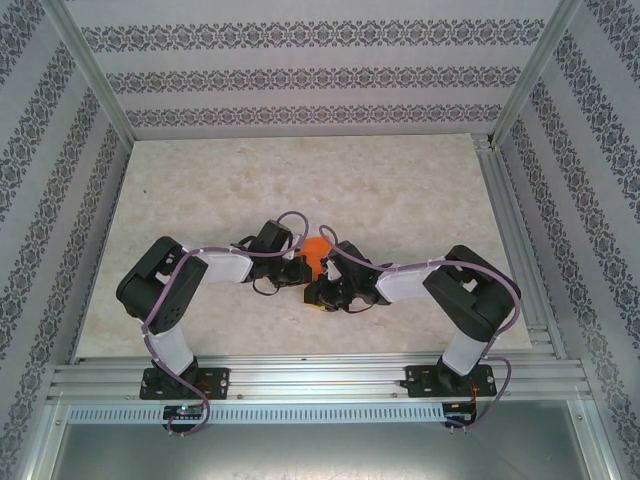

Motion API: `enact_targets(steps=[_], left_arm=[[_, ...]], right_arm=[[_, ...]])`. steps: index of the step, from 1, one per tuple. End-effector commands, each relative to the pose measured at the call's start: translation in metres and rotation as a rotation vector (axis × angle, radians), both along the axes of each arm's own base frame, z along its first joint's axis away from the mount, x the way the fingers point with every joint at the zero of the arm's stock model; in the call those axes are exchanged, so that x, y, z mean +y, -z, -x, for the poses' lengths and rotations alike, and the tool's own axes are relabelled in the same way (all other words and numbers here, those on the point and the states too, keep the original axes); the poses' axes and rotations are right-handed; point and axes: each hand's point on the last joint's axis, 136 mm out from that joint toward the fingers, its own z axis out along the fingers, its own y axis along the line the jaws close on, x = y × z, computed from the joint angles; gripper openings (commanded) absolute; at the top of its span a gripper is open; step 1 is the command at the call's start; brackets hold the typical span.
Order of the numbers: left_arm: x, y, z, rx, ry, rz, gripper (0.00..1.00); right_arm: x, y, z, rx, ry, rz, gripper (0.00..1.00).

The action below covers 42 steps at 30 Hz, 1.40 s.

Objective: Fold a paper plane with a square sheet of paper (pick it up from the middle)
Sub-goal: Third fold the triangle at the center of the table.

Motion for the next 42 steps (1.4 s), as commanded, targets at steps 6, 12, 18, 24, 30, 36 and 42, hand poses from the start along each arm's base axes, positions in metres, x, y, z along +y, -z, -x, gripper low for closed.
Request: enact_targets(steps=[6,12,18,24,30,36,42], left_arm=[[0.008,0.016,0.004,0.016,0.004,-0.069,0.06],[0.008,0.016,0.005,0.019,0.006,-0.072,0.06],[0.007,0.015,0.004,0.022,0.003,-0.063,0.05],[0.008,0.011,0.004,0.016,-0.001,-0.063,0.05],[0.007,0.000,0.003,-0.006,-0.010,-0.047,0.06],[0.008,0.000,0.002,-0.007,-0.016,-0.047,0.06],[0.007,0.002,0.002,0.000,-0.019,-0.039,0.06]], right_arm=[[0.004,-0.015,-0.004,-0.031,0.027,-0.073,0.24],[-0.029,-0.029,-0.025,-0.101,0.105,-0.024,0.24],[-0.035,-0.023,-0.040,-0.112,0.140,-0.001,0.23],[-0.031,-0.018,-0.050,-0.109,0.134,0.016,0.24],[-0.032,-0.023,-0.055,-0.118,0.140,0.004,0.24],[-0.025,-0.028,-0.058,-0.114,0.134,-0.035,0.24],[-0.028,-0.011,-0.057,-0.089,0.129,0.012,0.24]])
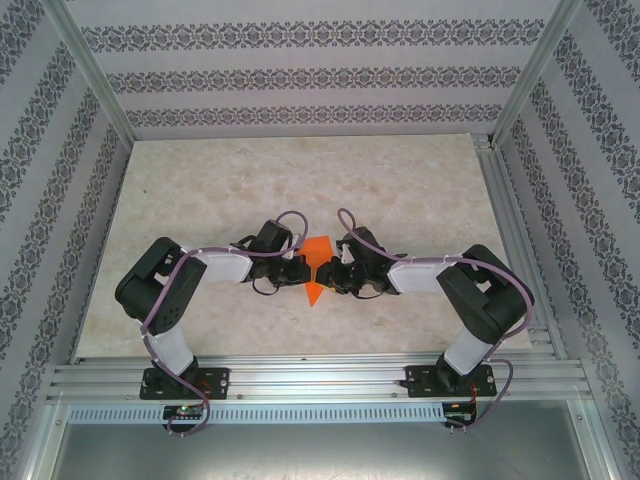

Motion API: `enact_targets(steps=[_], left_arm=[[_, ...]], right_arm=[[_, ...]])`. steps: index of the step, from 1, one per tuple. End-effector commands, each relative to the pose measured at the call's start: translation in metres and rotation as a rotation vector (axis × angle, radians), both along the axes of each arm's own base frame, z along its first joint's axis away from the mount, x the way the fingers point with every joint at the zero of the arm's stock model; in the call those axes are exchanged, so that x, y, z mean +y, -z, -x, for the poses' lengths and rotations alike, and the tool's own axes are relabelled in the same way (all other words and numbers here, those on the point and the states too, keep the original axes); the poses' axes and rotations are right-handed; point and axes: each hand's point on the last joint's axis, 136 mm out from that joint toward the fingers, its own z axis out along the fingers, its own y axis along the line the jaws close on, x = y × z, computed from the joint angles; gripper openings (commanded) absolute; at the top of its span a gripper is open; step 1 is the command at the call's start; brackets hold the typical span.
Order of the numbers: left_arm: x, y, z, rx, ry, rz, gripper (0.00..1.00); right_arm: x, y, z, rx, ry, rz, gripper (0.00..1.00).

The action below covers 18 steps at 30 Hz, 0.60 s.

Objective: Fold a paper plane with a square sheet of paper (pick it up from the middle)
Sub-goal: Third fold the triangle at the center of the table.

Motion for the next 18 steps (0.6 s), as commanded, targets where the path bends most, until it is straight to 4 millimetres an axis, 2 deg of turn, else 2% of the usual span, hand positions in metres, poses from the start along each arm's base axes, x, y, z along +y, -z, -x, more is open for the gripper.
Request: enact_targets(steps=[1,4,7,10,14,18], left_arm=[[0.004,0.003,0.004,0.012,-0.008,-0.025,0.06],[0.005,0.005,0.006,0.015,-0.004,-0.035,0.06],[0.007,0.008,0.008,0.022,-0.013,-0.035,0.06],[0.008,0.010,0.009,0.027,-0.011,-0.040,0.06],[0.009,0.009,0.010,0.023,-0.014,-0.045,0.05],[0.009,0.008,0.008,0.018,-0.014,-0.044,0.05]], right_arm=[[0.001,0.007,-0.006,-0.009,-0.012,0.017,0.24],[-0.007,0.018,-0.004,0.001,-0.011,0.072,0.24],[-0.002,0.017,-0.002,0.007,-0.025,0.035,0.25],[0.000,0.004,-0.005,-0.012,-0.030,0.004,0.26],[-0.004,-0.030,-0.017,-0.078,-0.008,-0.046,0.27],[-0.017,-0.036,-0.028,-0.105,0.005,-0.027,0.26]])
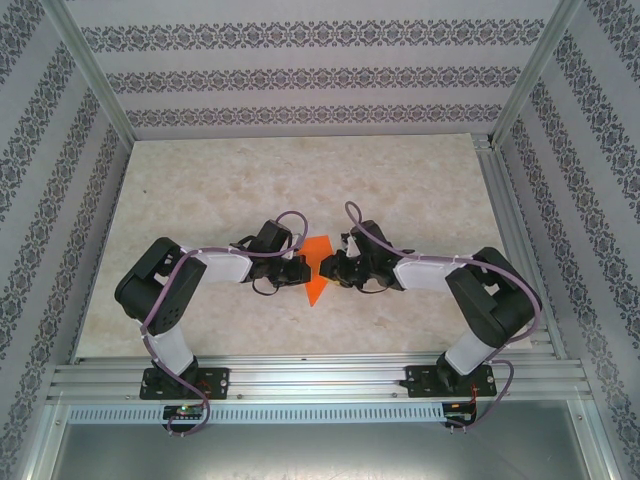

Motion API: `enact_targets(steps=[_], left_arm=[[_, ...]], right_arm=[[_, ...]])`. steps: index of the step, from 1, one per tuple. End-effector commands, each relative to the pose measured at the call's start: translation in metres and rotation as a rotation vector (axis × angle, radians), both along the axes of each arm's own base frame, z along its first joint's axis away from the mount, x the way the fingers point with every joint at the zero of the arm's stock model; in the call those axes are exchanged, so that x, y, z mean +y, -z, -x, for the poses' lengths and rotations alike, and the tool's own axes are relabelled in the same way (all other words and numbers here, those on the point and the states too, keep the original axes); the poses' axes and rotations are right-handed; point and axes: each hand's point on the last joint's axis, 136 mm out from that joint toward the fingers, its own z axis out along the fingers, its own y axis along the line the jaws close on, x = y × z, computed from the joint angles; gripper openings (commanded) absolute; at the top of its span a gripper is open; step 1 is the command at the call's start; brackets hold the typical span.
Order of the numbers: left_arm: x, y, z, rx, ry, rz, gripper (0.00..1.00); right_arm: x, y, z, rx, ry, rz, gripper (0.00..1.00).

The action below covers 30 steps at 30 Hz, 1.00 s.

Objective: Fold a paper plane with a square sheet of paper (pick it up from the middle)
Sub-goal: Third fold the triangle at the center of the table.

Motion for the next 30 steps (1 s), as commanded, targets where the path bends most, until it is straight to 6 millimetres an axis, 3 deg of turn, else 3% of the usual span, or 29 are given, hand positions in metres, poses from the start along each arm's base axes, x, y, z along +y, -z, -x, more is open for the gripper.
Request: enact_targets(steps=[1,12,21,24,30], left_arm=[[0.008,0.009,0.008,0.019,-0.016,-0.042,0.05],[0.009,0.010,0.008,0.022,-0.016,-0.047,0.05],[0.013,0.015,0.012,0.035,-0.025,-0.054,0.05],[0.013,0.015,0.013,0.035,-0.024,-0.054,0.04],[0.014,0.012,0.013,0.025,-0.038,-0.048,0.04]], right_arm=[[-0.005,-0.013,-0.012,-0.049,-0.020,0.008,0.26],[0.006,0.005,-0.020,-0.009,-0.046,-0.002,0.26],[-0.005,0.036,-0.014,0.036,-0.045,0.061,0.26],[-0.004,0.029,-0.018,0.027,-0.044,0.036,0.26],[-0.012,-0.003,-0.028,-0.036,-0.024,-0.010,0.27]])
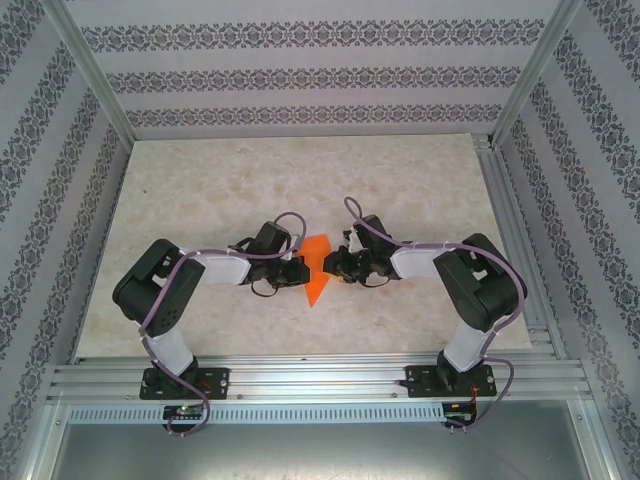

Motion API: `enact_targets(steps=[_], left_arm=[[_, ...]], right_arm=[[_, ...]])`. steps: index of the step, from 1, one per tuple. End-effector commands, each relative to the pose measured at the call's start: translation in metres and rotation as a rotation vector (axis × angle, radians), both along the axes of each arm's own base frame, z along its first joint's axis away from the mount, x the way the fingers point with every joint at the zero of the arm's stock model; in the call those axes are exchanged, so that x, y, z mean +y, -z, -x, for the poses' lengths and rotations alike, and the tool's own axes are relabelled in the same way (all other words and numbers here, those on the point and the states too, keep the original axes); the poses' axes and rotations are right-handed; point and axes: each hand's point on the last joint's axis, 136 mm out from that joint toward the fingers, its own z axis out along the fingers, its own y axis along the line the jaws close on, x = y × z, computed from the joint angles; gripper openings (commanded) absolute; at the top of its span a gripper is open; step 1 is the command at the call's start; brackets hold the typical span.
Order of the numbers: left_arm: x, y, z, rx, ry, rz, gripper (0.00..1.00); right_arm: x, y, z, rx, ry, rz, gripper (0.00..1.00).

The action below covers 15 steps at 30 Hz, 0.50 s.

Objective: Fold a paper plane with a square sheet of paper (pick it up from the middle)
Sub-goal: Third fold the triangle at the center of the table.

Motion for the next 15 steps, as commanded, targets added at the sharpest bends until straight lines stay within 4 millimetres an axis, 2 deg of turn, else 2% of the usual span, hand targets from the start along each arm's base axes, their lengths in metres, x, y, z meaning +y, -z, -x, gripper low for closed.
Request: enact_targets(steps=[1,8,12,15], left_arm=[[0.012,0.011,0.010,0.027,-0.025,-0.053,0.04],[0.012,0.013,0.010,0.029,-0.024,-0.055,0.04],[0.011,0.013,0.010,0.033,-0.022,-0.059,0.03],[0.013,0.014,0.010,0.033,-0.026,-0.066,0.04]], right_arm=[[-0.004,-0.026,-0.012,-0.077,-0.003,-0.040,0.27],[0.001,-0.019,-0.016,-0.051,-0.015,-0.057,0.27],[0.000,-0.007,-0.020,-0.039,-0.011,-0.020,0.27],[-0.009,0.012,-0.020,-0.011,-0.010,0.069,0.27]])
